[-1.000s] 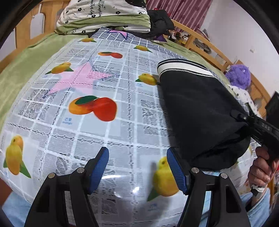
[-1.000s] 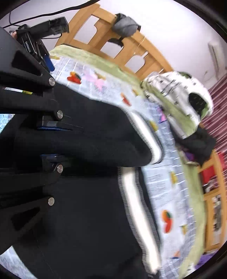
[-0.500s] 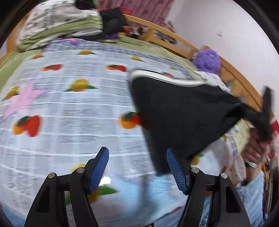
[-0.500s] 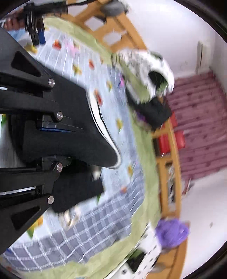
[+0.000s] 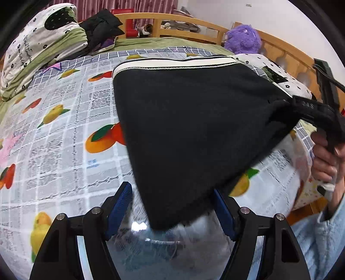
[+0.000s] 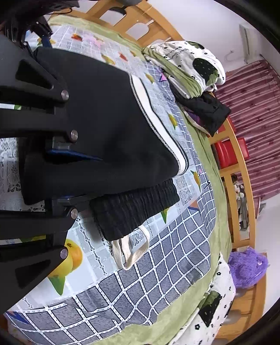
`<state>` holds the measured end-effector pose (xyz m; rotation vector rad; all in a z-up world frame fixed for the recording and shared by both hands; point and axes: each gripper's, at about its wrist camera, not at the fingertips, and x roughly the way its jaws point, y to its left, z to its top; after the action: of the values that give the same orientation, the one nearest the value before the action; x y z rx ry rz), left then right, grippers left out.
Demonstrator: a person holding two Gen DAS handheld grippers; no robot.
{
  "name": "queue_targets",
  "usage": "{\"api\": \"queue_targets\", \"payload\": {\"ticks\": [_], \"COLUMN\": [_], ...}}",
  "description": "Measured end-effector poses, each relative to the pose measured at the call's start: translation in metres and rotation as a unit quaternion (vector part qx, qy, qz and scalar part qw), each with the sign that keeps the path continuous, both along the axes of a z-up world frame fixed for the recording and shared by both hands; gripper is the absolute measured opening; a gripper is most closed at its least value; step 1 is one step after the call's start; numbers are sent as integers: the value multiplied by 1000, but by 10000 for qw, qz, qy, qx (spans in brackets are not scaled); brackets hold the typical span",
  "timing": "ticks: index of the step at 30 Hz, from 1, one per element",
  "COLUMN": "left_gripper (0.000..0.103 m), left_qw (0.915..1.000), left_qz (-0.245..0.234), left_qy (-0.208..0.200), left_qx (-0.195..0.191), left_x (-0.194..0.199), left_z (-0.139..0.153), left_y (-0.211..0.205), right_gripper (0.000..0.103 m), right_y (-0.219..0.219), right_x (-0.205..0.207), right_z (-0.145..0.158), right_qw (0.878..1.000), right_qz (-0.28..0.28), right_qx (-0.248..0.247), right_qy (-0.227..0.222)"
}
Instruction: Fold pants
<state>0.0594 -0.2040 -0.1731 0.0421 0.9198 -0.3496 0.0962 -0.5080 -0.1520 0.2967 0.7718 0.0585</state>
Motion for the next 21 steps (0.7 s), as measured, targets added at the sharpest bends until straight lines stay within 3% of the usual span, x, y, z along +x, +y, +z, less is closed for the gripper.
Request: {"api": "queue_targets", "payload": {"ticks": [1, 3, 4, 5, 9, 15, 21], "left_gripper": [66, 44, 26, 23, 20, 19, 19], "left_qw": [9999, 9998, 9993, 9988, 9946, 9870, 9834], "left_qz": [93, 168, 261, 298, 651, 1044, 1331], "left_qy": [-45, -132, -265, -394, -643, -570, -821], "left_qx": [11, -5, 50, 52, -492, -1081, -914], "left_x": [3, 6, 5, 4, 8, 29, 9], "left_z": [-1, -1, 1, 3, 17, 34, 46], "left_y": [0, -1, -1, 1, 34, 119, 202], "right_gripper": [26, 27, 27, 22, 17, 16, 16], "right_y": [3, 3, 2, 1, 19, 69, 143], "right_x": [-1, -2, -2, -3, -7, -3, -5], "right_z": [-3, -7, -8, -8, 2, 29, 41], "right_qw": [10000, 10000, 10000, 9999, 9998, 9954, 9859], "right_qz": [24, 20, 4, -47, -75, 357, 1094], "right_qx": [-36, -18, 66, 154, 102, 765, 1205], "right_qy": [2, -1, 6, 11, -145, -454, -397]}}
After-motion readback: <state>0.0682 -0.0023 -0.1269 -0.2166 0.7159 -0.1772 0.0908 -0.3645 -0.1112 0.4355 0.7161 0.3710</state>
